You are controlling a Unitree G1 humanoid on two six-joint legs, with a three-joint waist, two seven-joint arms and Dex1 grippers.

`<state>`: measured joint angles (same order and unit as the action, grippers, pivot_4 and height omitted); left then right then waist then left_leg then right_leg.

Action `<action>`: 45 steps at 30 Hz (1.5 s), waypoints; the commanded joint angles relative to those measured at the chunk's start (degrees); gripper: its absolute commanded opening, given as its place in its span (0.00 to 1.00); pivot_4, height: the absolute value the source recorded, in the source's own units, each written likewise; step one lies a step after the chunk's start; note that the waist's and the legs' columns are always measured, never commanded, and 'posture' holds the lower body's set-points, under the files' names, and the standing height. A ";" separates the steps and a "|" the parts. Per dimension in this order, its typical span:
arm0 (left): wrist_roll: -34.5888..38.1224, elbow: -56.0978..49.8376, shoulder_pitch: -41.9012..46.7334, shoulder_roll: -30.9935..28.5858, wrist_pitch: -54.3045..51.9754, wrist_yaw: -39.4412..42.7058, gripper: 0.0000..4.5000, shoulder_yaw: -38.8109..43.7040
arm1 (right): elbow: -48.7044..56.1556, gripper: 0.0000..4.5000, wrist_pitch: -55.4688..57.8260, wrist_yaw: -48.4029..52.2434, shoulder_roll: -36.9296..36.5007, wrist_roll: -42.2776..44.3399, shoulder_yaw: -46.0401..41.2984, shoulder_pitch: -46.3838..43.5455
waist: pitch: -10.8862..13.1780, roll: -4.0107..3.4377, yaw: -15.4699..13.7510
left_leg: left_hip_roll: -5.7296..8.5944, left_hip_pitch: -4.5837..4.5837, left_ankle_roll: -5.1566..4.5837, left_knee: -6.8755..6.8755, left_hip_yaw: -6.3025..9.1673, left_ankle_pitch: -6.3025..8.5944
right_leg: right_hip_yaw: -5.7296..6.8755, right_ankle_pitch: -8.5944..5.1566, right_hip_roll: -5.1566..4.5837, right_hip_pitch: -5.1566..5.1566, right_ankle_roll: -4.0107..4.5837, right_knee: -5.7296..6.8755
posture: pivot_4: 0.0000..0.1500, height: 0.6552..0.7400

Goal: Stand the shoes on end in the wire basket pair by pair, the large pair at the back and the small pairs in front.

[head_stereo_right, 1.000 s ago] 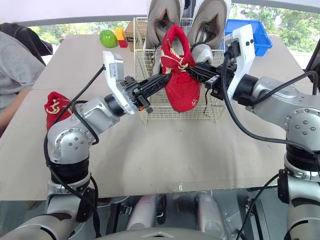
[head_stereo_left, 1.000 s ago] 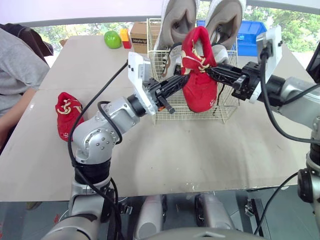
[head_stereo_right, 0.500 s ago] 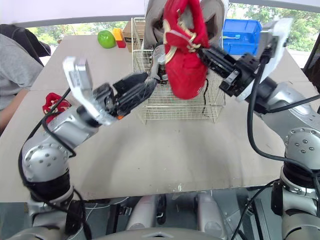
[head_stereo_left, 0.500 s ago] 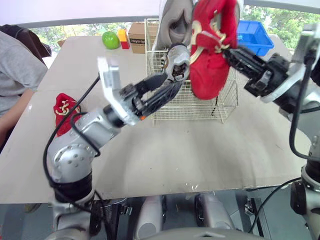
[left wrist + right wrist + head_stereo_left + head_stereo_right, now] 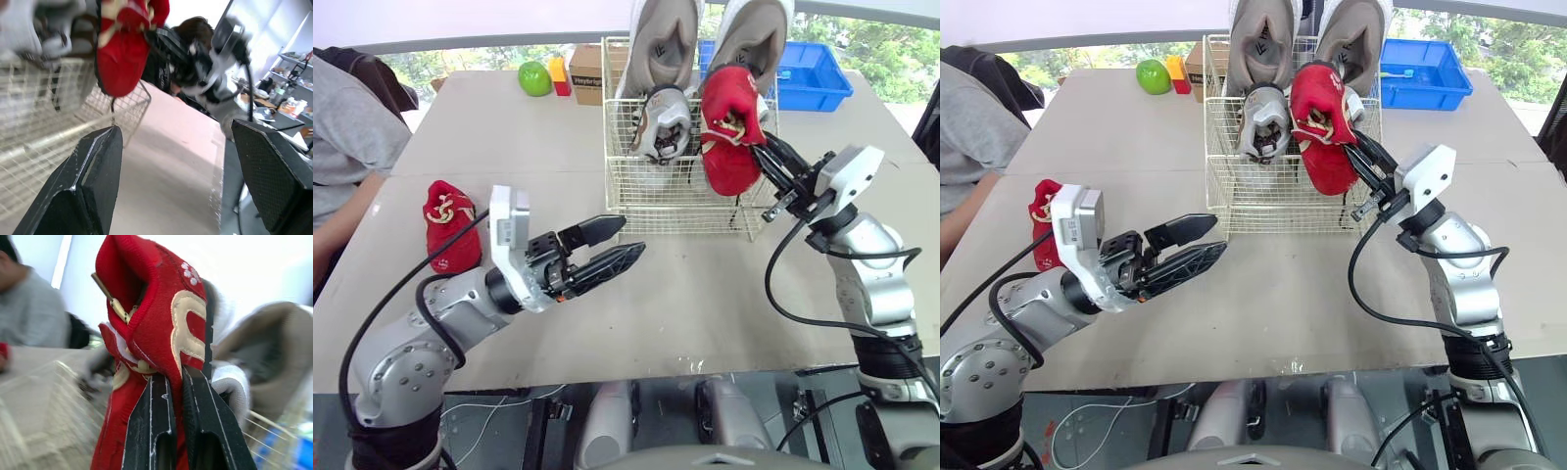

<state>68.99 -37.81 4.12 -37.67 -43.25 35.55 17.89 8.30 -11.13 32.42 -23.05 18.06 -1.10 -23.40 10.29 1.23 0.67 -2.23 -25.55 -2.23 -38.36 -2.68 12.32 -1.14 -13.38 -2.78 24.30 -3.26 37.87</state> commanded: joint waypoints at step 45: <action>-8.39 -4.11 -10.24 0.45 8.94 -4.09 0.87 1.95 | 7.04 0.92 23.11 9.30 -8.81 13.92 -14.97 15.57 | -0.05 -0.04 -1.41 | -0.07 0.79 -0.01 0.27 -0.18 0.03 | -0.14 -0.03 -0.32 -0.69 0.06 -0.27 | 1.00 1.00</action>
<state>59.94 -41.68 -5.10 -39.36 -35.81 36.82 16.47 10.05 11.34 42.97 -30.33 30.75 -11.70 -9.80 10.23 1.19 -0.75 -2.28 -24.79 -2.24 -38.07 -2.88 12.35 -1.29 -13.41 -3.14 23.62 -3.20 37.57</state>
